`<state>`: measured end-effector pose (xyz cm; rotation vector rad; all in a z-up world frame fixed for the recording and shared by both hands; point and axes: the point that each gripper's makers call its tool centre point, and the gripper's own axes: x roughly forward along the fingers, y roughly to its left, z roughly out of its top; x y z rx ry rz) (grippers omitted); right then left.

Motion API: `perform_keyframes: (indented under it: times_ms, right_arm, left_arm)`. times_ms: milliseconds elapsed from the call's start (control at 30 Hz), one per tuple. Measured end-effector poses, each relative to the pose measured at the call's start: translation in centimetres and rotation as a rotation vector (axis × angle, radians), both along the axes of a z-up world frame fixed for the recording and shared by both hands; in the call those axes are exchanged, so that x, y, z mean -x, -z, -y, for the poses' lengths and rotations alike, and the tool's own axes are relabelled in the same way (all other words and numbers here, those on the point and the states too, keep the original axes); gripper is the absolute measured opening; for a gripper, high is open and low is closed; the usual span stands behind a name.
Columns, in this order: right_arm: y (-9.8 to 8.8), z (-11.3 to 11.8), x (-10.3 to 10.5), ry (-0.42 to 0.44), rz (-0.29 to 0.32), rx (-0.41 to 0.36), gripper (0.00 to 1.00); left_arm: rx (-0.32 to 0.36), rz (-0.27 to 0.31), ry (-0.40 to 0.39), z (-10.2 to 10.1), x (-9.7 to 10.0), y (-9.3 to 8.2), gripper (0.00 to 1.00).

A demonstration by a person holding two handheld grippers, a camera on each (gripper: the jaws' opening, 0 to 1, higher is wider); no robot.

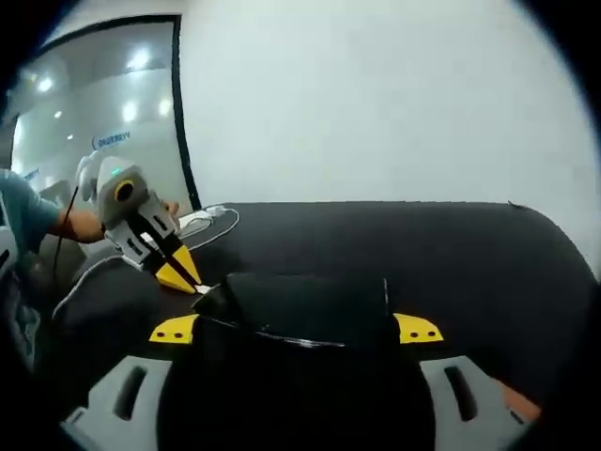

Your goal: Connect the charging cable to the phone, plug the charger into the socket, and turn on the power strip switch to charge the phone.

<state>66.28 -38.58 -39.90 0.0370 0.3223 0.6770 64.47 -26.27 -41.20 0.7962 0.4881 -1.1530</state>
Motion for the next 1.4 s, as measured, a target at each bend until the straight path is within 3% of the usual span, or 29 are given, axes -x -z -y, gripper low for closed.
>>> perform_keyframes:
  times_ms: [100, 300, 400, 500, 600, 667, 700, 1000, 1167, 1233, 1267, 1333, 1400]
  right_arm:
    - [-0.3, -0.2, -0.5, -0.011, -0.009, -0.029, 0.83]
    - [-0.5, -0.4, -0.6, 0.032, -0.022, -0.073, 0.83]
    - [0.4, -0.2, -0.6, 0.041, 0.034, 0.046, 0.77]
    - [-0.2, 0.3, -1.3, 0.072, -0.006, -0.041, 0.76]
    - [0.0, 0.2, -1.1, 0.065, 0.009, -0.008, 0.75]
    - [0.2, 0.3, -1.1, 0.066, 0.023, 0.016, 0.73]
    - [0.3, 0.4, -1.2, 0.070, 0.029, 0.026, 0.73]
    - [0.2, 1.2, -1.4, 0.077, 0.034, 0.029, 0.67]
    - [-0.1, 1.5, -1.4, 0.071, 0.073, 0.063, 0.67]
    - [-0.5, 2.2, -1.5, 0.099, 0.102, 0.067, 0.66]
    - [-1.0, 2.2, -1.5, 0.106, 0.118, 0.045, 0.66]
    - [-2.2, 2.6, -1.2, 0.132, 0.137, -0.017, 0.66]
    - [-3.6, 2.4, -0.6, 0.124, 0.169, -0.078, 0.62]
  left_arm:
    - [0.004, -0.003, 0.005, 0.2, -0.1, 0.0, 0.01]
    - [-0.006, -0.022, 0.004, 0.2, -0.4, 0.1, 0.00]
    - [0.016, -0.048, -0.008, 0.0, -0.8, 0.0, 0.00]
    - [0.033, -0.058, -0.017, 0.2, -0.9, 0.0, 0.00]
    - [0.034, -0.056, -0.037, 0.3, -0.9, 0.0, 0.00]
    - [0.024, -0.023, -0.003, 0.5, -1.0, -0.1, 0.00]
    - [0.034, -0.031, -0.038, 0.0, -1.1, -0.5, 0.00]
    - [0.008, -0.012, 0.005, 0.5, -1.0, -0.1, 0.00]
    - [0.182, -0.106, -0.079, 0.3, -1.2, -0.7, 0.04]
    - [0.242, -0.145, -0.061, 0.3, -0.5, -1.8, 0.17]
    - [0.308, -0.166, -0.049, 0.6, 0.0, -2.9, 0.22]
    - [0.365, -0.178, -0.051, 0.3, 0.5, -4.7, 0.29]
    - [0.450, -0.182, -0.057, -0.7, 1.3, -7.5, 0.31]
